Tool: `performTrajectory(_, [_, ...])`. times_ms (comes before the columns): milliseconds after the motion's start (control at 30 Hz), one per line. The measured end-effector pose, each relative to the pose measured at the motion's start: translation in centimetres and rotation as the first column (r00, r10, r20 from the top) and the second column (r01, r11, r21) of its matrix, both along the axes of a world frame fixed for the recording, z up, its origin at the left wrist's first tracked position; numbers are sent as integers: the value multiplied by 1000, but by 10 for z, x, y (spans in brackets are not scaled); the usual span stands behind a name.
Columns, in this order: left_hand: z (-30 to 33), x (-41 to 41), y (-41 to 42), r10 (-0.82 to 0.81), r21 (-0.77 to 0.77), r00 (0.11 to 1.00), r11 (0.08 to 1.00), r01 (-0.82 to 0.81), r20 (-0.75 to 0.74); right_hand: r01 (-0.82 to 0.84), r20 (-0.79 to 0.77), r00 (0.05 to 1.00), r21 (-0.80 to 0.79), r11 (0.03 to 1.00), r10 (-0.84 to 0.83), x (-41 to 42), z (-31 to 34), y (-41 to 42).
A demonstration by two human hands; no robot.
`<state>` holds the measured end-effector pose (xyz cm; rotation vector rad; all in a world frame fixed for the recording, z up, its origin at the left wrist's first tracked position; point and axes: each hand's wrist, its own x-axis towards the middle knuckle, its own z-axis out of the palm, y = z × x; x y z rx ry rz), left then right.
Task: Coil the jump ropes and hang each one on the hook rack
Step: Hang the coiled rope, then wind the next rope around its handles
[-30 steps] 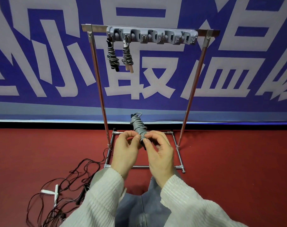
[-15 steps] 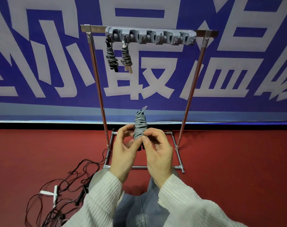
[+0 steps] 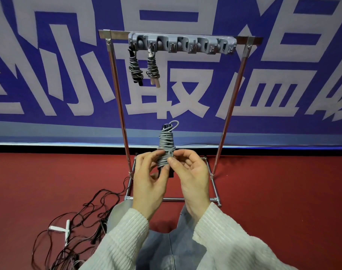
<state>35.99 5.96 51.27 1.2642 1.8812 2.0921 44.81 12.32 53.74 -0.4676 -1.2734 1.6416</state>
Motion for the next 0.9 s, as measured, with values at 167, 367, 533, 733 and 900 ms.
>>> performTrajectory(167, [12, 7, 4, -269, 259, 789, 955, 144, 552, 2, -1, 1000, 32, 999, -2, 1, 3, 2])
performTrajectory(367, [26, 0, 7, -380, 268, 633, 925, 269, 675, -104, 38, 994, 53, 993, 102, 0, 9, -2])
performTrajectory(533, [27, -7, 7, -206, 125, 760, 979, 164, 617, -13, -10, 1000, 7, 1000, 13, 4, 9, 5])
performTrajectory(733, [8, -3, 6, -131, 40, 881, 991, 127, 454, -86, 81, 993, -61, 994, 91, -5, 2, 4])
performTrajectory(900, [6, -3, 4, -129, 88, 916, 991, 103, 381, -124, 118, 984, -68, 990, 132, -8, 3, 7])
